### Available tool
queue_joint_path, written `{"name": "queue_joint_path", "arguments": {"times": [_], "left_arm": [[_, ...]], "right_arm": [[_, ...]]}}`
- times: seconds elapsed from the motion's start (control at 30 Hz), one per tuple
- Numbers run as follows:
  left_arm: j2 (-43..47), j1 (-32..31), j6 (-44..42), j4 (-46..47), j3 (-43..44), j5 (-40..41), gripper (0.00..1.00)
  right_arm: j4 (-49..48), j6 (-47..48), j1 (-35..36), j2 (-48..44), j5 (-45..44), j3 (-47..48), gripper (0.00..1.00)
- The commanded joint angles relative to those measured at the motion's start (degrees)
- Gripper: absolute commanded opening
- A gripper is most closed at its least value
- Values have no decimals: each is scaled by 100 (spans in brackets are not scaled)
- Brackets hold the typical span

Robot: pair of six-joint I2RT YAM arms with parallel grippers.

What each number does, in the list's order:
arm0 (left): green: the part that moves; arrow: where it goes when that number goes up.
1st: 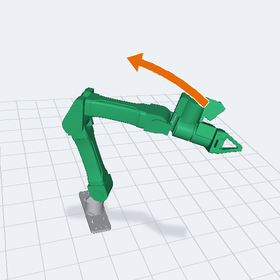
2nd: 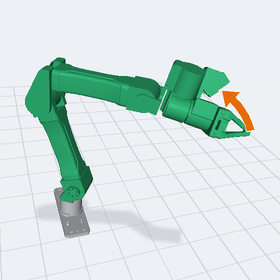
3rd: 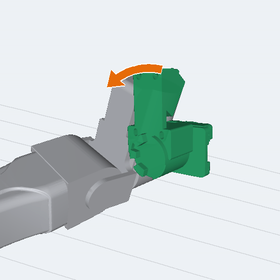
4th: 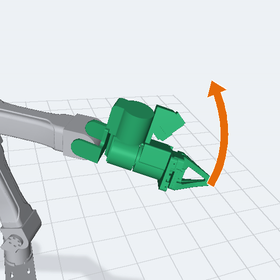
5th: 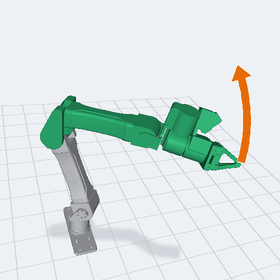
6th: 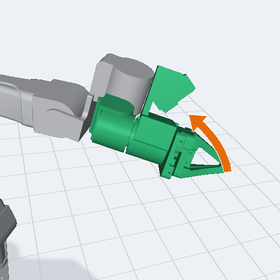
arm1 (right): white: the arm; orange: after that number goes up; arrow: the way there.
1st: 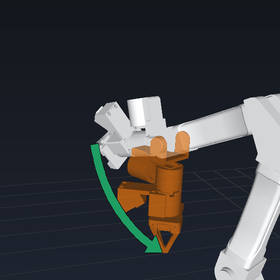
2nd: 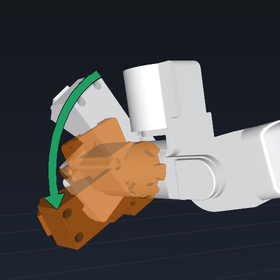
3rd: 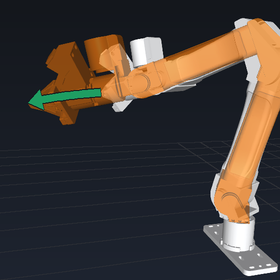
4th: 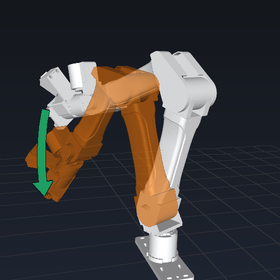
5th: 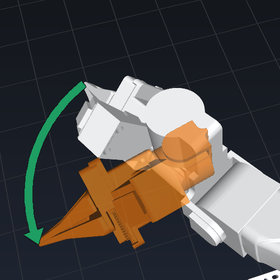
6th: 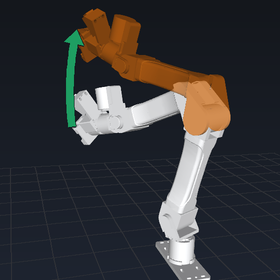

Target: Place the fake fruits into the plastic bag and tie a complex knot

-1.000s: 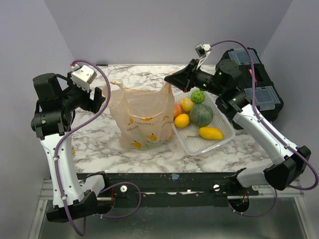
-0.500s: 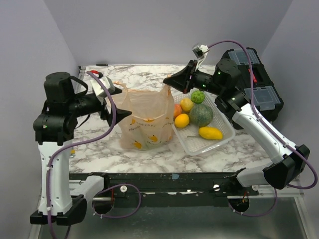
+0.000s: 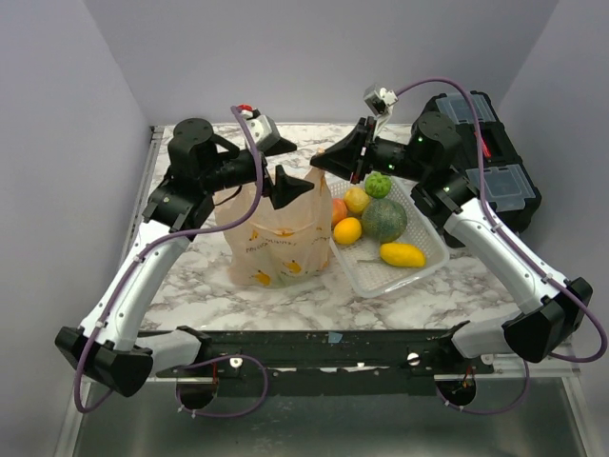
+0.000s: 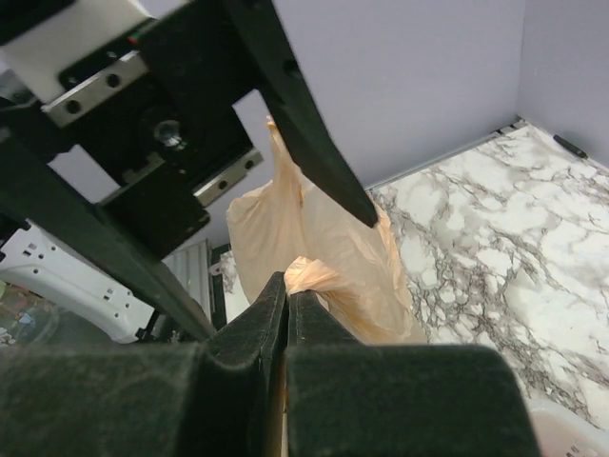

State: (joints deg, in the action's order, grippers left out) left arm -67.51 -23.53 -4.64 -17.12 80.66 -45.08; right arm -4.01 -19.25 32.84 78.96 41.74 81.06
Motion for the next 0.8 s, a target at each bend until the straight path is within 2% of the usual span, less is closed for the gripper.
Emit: {"name": "queue_joint_path", "arguments": {"times": [0.0,0.07,0.13,0.2,0.27,0.43,0.53,0.57,0.67,0.73,0.77], "left_arm": [[-256,-141,765,1173,-188,400,98],[-350,-217,1017,1527,-302,453,96],[-424,-244,1334,1934,-469,373,89],[-481,-318,1420,2060,-580,297,77],[-517,-358,1493,2101,-712,272,60],[-420,-353,1491,2175,-1000,364,40],[-302,-342,1396,2117,-1141,231,21],[-266,-323,1396,2129,-1180,158,14],[-181,-233,1476,2133,-1269,-13,0],[-136,-152,1576,2179,-1336,-106,0],[-123,-115,1614,2205,-1364,-204,0]], "right_arm": [[-375,52,25,-78,271,117,2],[-477,-45,37,-41,291,131,3],[-566,-108,63,-26,266,144,4],[-596,-177,69,-4,209,154,4],[-611,-212,71,15,196,182,5],[-552,-286,82,-19,-37,198,5],[-418,-212,82,-71,-170,178,8],[-352,-190,80,-99,-170,159,12],[-98,-85,82,-249,-118,51,38],[162,130,82,-430,-95,-55,50],[325,283,82,-513,-100,-87,53]]}}
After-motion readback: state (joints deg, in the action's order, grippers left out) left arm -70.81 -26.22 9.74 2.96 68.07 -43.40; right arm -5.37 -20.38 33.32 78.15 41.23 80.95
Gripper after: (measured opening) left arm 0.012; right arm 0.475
